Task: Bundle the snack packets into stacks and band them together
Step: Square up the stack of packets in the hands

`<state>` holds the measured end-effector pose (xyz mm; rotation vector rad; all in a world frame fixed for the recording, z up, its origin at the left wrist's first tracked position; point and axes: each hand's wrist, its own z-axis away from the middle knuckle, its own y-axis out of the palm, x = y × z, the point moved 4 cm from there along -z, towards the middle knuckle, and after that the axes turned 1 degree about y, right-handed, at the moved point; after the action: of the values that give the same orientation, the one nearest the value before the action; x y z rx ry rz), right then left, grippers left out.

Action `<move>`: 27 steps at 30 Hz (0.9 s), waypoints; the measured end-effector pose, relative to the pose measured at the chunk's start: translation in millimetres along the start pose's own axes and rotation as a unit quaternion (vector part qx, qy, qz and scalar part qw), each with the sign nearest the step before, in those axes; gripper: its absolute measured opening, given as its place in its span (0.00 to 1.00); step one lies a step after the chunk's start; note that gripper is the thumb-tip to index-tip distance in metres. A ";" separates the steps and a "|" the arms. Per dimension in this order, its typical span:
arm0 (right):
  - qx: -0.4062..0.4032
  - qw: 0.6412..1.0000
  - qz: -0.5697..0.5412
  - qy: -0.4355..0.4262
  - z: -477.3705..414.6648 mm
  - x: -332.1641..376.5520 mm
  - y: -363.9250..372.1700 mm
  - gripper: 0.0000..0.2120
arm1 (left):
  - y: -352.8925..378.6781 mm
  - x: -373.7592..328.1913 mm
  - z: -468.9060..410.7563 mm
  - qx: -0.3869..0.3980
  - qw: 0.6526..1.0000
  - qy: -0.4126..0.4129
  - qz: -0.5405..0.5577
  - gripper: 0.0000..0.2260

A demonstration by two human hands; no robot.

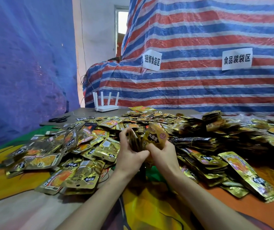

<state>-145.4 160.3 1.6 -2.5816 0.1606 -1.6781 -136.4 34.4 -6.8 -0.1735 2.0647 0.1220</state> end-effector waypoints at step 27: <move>-0.042 0.966 0.253 -0.015 28.3 24.3 -68.9 0.11 | 18.4 -18.7 14.5 0.112 0.986 0.120 -0.010 0.32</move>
<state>-105.9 225.7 19.4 -2.3372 0.8257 -1.4629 -118.3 56.2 2.9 -0.0722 2.2973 -0.1503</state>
